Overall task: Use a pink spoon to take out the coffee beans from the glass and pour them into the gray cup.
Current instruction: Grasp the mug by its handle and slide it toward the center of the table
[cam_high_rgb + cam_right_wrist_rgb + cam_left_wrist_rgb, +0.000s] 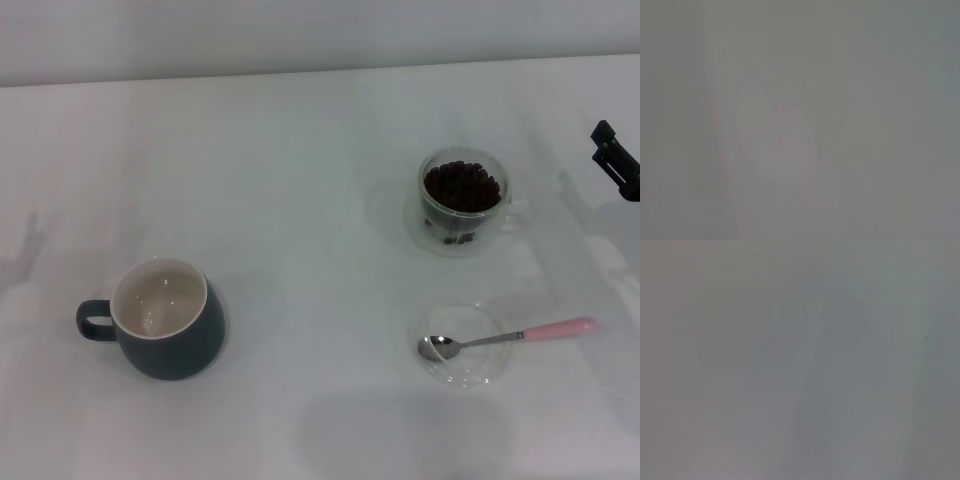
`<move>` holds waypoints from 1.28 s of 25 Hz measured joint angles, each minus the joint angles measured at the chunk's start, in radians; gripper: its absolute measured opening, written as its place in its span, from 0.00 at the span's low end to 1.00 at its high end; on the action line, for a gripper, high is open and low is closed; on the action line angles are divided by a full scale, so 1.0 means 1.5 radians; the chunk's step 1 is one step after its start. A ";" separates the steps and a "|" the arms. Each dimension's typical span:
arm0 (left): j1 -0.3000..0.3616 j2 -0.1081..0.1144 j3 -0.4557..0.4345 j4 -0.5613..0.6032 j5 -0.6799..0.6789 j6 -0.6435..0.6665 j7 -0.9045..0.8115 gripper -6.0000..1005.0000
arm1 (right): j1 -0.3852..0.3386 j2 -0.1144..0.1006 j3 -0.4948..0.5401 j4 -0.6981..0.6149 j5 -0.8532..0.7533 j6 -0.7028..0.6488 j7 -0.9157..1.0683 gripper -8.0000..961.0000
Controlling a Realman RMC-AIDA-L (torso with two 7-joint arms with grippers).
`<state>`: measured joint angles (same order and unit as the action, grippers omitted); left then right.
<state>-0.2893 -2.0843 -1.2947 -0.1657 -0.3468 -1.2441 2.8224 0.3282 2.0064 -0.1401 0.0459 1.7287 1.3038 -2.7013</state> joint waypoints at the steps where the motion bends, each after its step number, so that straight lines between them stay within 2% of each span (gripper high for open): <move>1: 0.000 0.000 0.000 0.000 0.000 0.000 0.000 0.89 | 0.000 0.000 0.000 0.000 0.000 0.000 0.000 0.90; 19: 0.018 -0.001 0.007 0.000 0.000 -0.009 -0.001 0.89 | 0.000 0.000 0.000 0.000 0.000 -0.004 0.000 0.90; 26: 0.060 0.000 0.030 0.003 0.000 -0.091 0.001 0.89 | -0.004 0.000 0.000 -0.003 0.000 -0.007 0.000 0.90; 32: 0.099 0.000 0.077 0.011 0.006 -0.143 0.001 0.89 | -0.006 -0.001 0.000 -0.007 0.000 -0.009 0.000 0.90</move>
<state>-0.1415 -2.0846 -1.1791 -0.1489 -0.3382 -1.4589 2.8240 0.3195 2.0054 -0.1401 0.0357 1.7288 1.2910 -2.7014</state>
